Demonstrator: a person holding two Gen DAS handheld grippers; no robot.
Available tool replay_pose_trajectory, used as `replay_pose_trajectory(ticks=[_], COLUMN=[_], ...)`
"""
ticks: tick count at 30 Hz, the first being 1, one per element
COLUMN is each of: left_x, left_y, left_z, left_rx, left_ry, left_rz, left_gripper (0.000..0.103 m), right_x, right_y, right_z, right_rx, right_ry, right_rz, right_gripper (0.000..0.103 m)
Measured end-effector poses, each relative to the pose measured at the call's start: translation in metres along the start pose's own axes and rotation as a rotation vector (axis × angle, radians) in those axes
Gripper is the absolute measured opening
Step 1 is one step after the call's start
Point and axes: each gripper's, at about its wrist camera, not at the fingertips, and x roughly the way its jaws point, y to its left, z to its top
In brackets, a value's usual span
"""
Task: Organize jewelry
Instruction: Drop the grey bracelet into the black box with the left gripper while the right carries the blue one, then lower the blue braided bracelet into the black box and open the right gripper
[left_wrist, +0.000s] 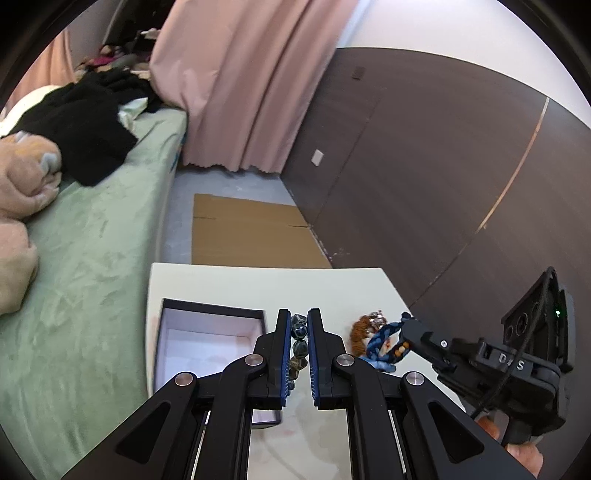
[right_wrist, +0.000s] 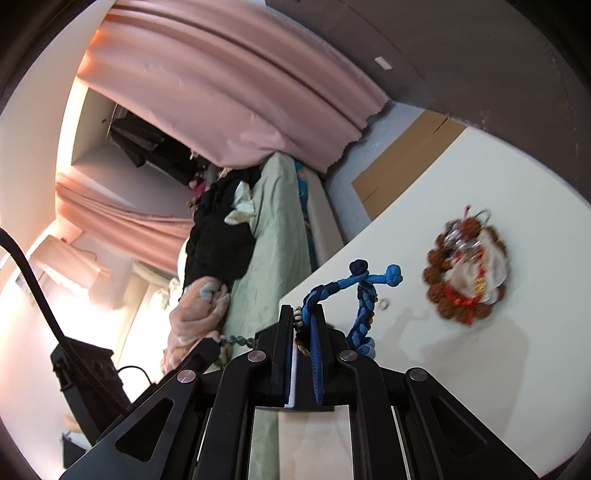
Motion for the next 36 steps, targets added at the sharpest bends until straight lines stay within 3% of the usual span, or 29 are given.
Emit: replay_pose_trajectory(ticks=[6,8,11,12,13,14,29,32,33,34,36], left_x=[0.0,0.003,0.0,-0.004,-0.008,-0.013,-0.048,-0.05,-0.051,-0.052,-0.052], left_y=[0.02,0.026,0.033,0.035,0.035,0.036,0.071,0.077,0.079,0.08,0.082], left_z=[0.001,0.002,0.002,0.002,0.003,0.004,0.009,0.009,0.009,0.009,0.01], left_rx=[-0.063,-0.088,-0.117,-0.124,-0.125,-0.122,-0.193,-0.206,-0.209,-0.213,-0.216], left_ry=[0.021,0.053,0.055,0.035,0.016,-0.008,-0.077,-0.076,-0.075,-0.075,-0.075], left_rz=[0.032,0.049,0.044,0.046,0.049,0.054,0.137,0.143,0.144,0.144,0.146], left_gripper=[0.01,0.016,0.052,0.07,0.08,0.082,0.085,0.085,0.085,0.085,0.085], right_x=[0.016,0.022,0.031,0.034,0.037,0.041,0.081,0.089,0.093,0.097,0.098], right_y=[0.017,0.021,0.025,0.026,0.028,0.03,0.054,0.061,0.063,0.065,0.066], right_z=[-0.011,-0.014,-0.017,-0.018,-0.019,-0.021,-0.043,-0.048,-0.049,-0.05,-0.05], right_rx=[-0.048,-0.057,-0.075,-0.076,-0.077,-0.078,-0.097,-0.123,-0.135,-0.146,-0.157], right_ry=[0.034,0.041,0.046,0.049,0.053,0.055,0.126,0.142,0.156,0.178,0.195], right_rz=[0.017,0.024,0.016,0.017,0.021,0.024,0.065,0.035,0.022,0.018,0.009], right_gripper=[0.01,0.01,0.01,0.01,0.01,0.01,0.01,0.012,0.02,0.043,0.075])
